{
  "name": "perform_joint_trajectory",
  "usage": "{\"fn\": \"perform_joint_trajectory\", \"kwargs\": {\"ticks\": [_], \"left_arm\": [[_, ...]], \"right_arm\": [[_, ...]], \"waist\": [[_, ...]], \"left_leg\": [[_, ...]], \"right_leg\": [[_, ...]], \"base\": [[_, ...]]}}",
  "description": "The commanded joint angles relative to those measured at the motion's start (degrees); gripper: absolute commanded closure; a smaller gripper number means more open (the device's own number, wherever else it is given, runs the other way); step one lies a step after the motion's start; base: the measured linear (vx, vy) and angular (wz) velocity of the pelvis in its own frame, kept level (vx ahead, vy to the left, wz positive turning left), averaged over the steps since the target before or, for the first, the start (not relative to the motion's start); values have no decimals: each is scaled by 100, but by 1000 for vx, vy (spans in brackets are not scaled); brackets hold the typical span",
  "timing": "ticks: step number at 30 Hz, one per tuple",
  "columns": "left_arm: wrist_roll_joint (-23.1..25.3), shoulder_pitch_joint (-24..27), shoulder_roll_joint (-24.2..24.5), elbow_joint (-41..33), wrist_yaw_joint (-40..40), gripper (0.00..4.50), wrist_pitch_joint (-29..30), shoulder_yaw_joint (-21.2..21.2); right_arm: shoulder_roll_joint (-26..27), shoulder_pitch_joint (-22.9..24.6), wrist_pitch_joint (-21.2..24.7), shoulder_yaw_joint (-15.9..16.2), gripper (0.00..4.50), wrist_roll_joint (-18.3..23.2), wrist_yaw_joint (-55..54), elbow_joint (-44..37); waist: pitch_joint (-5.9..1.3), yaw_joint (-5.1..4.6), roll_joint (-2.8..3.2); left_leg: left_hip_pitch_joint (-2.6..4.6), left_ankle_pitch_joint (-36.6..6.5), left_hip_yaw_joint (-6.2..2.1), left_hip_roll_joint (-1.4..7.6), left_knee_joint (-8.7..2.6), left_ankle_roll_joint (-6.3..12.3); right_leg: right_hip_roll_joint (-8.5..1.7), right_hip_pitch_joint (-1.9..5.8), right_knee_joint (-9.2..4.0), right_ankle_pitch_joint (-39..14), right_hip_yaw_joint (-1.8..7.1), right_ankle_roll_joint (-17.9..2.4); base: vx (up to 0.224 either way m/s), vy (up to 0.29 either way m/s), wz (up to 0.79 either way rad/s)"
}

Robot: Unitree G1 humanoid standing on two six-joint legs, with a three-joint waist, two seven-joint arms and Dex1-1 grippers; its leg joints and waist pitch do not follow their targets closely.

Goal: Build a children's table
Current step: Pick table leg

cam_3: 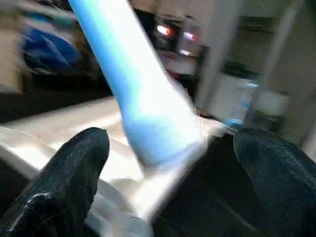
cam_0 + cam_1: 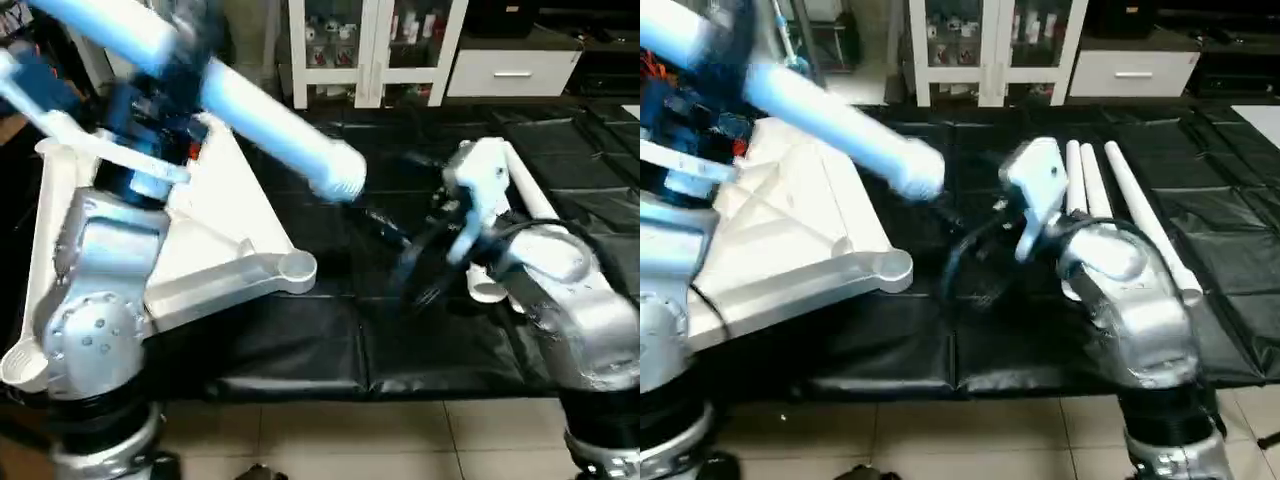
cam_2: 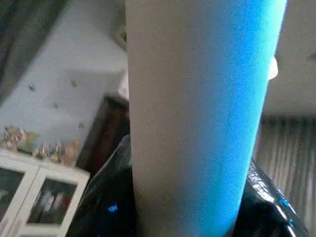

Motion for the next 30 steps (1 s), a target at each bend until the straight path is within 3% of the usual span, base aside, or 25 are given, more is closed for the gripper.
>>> {"fn": "perform_joint_trajectory", "kwargs": {"ticks": [1,3,4,8,9,12,15,17,20,26,30], "left_arm": [[151,-11,229,135,-296,273,224,-176],[213,-42,418,220,-429,273,347,-283],[250,-92,562,313,-526,273,496,-392],[415,-271,960,555,-1042,273,805,-862],[392,-350,1003,623,-1143,273,895,-969],[487,-579,1072,731,-1307,273,1080,-1273],[559,-784,1106,814,-1427,273,1244,-1519],[611,-952,1106,916,-1449,273,1394,-1665],[434,-1083,1041,946,-1505,273,1550,-1665],[184,-1277,924,840,-1654,273,1840,-1826],[65,-1277,854,790,-1713,273,1998,-1876]], "right_arm": [[-76,-204,271,-266,0,353,143,-55],[-57,-334,413,-346,0,459,149,89],[-55,-455,523,-360,0,483,174,241],[-198,-801,937,-220,0,670,542,726],[-292,-879,1062,-138,0,794,760,859],[-454,-1036,1293,6,0,933,1274,1201],[-608,-1128,1239,211,0,771,1650,1496],[-753,-1144,1022,474,0,485,1923,1610],[-824,-1116,1048,594,0,540,2096,1554],[-962,-948,819,900,0,373,2457,1507],[-895,-864,624,914,0,364,2559,1414]], "waist": [[-304,-15,7],[-294,-13,10],[-304,-28,-31],[-318,-14,-27],[-335,-7,-68],[-352,13,-77],[-365,31,-150],[-362,48,-147],[-363,58,-151],[-350,72,-137],[-351,85,-134]], "left_leg": [[310,-2170,-244,417,-584,-496],[327,-2314,-239,427,-607,-716],[327,-2312,-237,419,-602,-737],[322,-2178,-223,400,-592,-784],[323,-2048,-209,401,-574,-728],[286,-1651,-188,404,-557,-570],[252,-1177,-154,407,-506,-296],[264,-1067,-135,406,-480,-204],[261,-1020,-135,418,-469,-88],[275,-1169,-132,432,-476,-94],[275,-1203,-137,440,-478,-95]], "right_leg": [[-204,29,-423,-1136,136,-852],[-217,-7,-434,-1328,137,-825],[-213,-2,-433,-1324,136,-834],[-236,-5,-418,-1322,144,-889],[-236,19,-405,-1148,140,-949],[-243,61,-366,-748,135,-1086],[-267,121,-329,-281,122,-1357],[-270,108,-321,-215,123,-1454],[-282,135,-309,-218,122,-1579],[-280,134,-312,-290,119,-1724],[-282,142,-305,-256,118,-1741]], "base": [[0,0,0],[0,0,0],[0,0,0],[0,0,0],[0,0,0],[0,0,0],[0,0,0],[0,0,0],[0,0,0],[0,0,0],[0,0,0]]}}
